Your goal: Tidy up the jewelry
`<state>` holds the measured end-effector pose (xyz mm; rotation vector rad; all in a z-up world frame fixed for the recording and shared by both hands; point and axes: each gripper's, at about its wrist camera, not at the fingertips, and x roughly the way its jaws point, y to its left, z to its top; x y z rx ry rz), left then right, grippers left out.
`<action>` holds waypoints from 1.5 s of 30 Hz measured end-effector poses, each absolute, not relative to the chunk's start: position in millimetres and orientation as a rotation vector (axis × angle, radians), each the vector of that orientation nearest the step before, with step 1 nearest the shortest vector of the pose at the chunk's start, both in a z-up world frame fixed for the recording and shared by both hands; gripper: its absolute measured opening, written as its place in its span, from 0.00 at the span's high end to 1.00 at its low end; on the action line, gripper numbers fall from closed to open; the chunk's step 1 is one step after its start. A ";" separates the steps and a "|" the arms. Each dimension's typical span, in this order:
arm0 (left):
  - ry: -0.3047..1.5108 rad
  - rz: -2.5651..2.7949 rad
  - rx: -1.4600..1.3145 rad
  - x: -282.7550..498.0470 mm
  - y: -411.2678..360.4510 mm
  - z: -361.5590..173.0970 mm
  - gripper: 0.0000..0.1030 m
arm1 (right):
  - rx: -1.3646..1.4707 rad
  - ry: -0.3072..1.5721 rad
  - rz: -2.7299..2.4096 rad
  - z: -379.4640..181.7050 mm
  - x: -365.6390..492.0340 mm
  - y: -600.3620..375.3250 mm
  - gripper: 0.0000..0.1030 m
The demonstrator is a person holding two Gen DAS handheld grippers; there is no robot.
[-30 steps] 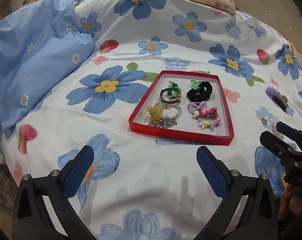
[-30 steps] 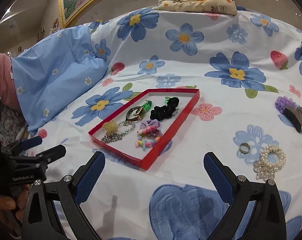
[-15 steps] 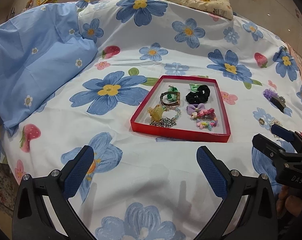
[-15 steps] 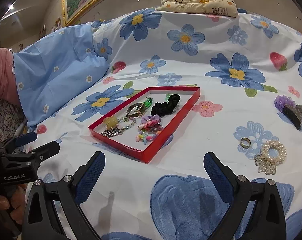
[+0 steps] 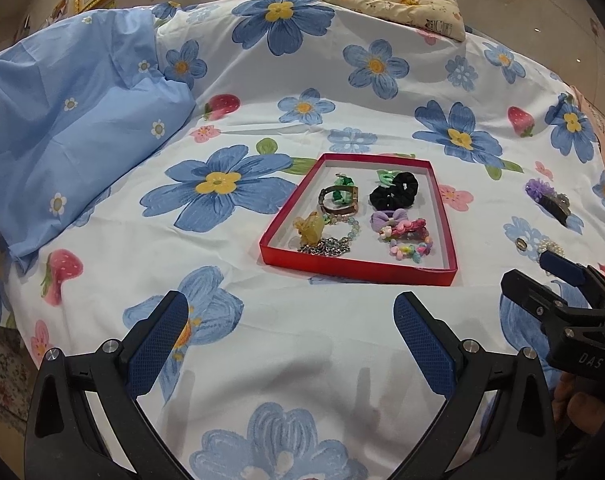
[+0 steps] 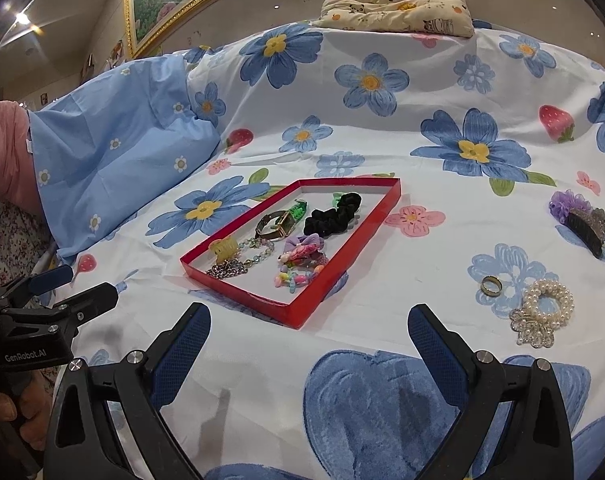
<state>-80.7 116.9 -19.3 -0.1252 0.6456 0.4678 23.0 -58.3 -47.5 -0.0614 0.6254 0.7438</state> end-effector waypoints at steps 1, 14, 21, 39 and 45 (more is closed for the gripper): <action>0.647 0.466 -0.124 -80.1 116.8 -19.6 0.00 | -0.063 0.628 0.744 -48.0 23.2 -57.8 0.03; 0.661 0.463 -0.121 -76.3 116.3 -21.8 0.00 | -0.068 0.646 0.749 -51.3 22.8 -55.0 0.03; 0.666 0.458 -0.132 -75.0 117.9 -24.1 0.00 | -0.071 0.647 0.754 -52.3 22.1 -52.6 0.03; 0.675 0.446 -0.130 -74.9 115.7 -25.6 0.00 | -0.071 0.646 0.753 -52.0 21.2 -52.0 0.03; 0.678 0.443 -0.132 -74.4 115.8 -25.9 0.00 | -0.070 0.647 0.753 -51.6 20.8 -51.9 0.03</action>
